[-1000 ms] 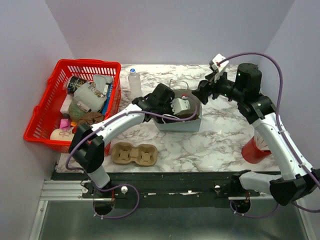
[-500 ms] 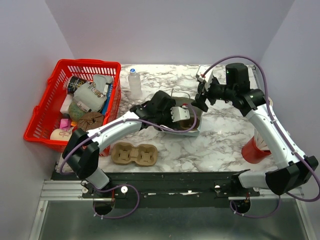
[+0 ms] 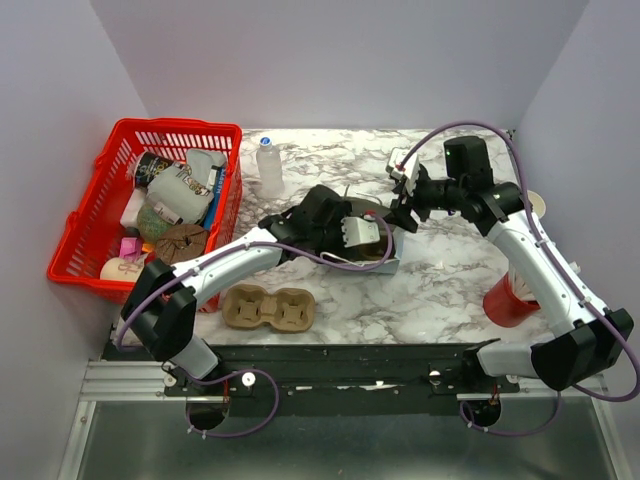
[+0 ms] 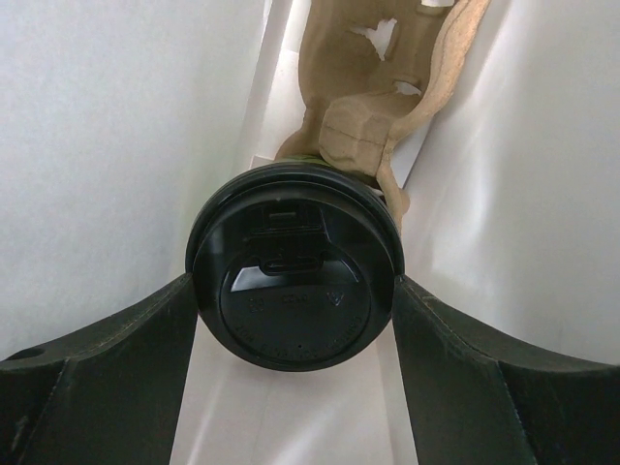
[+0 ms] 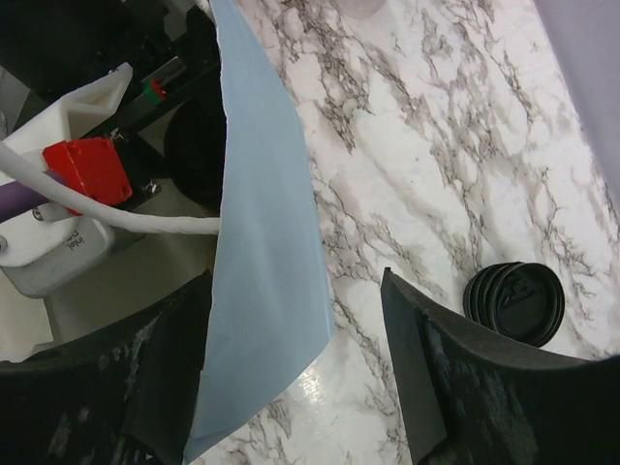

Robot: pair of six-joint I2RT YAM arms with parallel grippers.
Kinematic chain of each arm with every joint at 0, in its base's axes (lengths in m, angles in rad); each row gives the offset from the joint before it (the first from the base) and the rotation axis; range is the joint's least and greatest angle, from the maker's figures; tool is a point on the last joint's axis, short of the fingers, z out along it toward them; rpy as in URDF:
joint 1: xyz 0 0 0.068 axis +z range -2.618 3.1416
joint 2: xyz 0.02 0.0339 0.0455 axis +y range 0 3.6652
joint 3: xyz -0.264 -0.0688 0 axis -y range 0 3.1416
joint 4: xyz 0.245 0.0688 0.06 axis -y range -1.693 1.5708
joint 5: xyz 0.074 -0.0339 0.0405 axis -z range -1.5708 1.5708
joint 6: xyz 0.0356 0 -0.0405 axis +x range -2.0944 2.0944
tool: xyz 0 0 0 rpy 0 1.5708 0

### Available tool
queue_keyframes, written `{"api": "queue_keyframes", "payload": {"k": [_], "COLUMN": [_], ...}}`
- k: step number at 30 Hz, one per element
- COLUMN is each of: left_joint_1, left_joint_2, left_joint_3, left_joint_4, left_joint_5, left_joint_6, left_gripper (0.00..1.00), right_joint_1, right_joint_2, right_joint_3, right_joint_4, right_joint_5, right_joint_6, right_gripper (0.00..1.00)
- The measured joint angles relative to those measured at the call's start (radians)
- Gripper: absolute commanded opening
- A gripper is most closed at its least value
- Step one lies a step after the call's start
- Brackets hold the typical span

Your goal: Pack the takeout coffee

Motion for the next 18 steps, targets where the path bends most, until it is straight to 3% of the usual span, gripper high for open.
{"api": "queue_keyframes", "payload": {"k": [3, 6, 9, 18], "left_joint_1": [-0.001, 0.000, 0.001, 0.003], "left_joint_2": [-0.008, -0.009, -0.007, -0.007], "left_joint_3": [-0.012, -0.013, -0.011, -0.012], "left_joint_4": [0.013, 0.016, 0.017, 0.028], "left_joint_5": [0.000, 0.000, 0.000, 0.000], "left_joint_6": [-0.001, -0.005, -0.013, -0.032], "left_gripper": [0.05, 0.13, 0.26, 0.77], "right_joint_1": [0.000, 0.000, 0.000, 0.000], "right_joint_2": [0.000, 0.000, 0.000, 0.000], "right_joint_3": [-0.011, -0.012, -0.014, -0.021], "right_joint_4": [-0.001, -0.003, -0.004, -0.006], "right_joint_5": [-0.007, -0.017, -0.026, -0.037], "right_joint_6": [0.000, 0.000, 0.001, 0.002], "right_gripper": [0.68, 0.61, 0.56, 0.54]}}
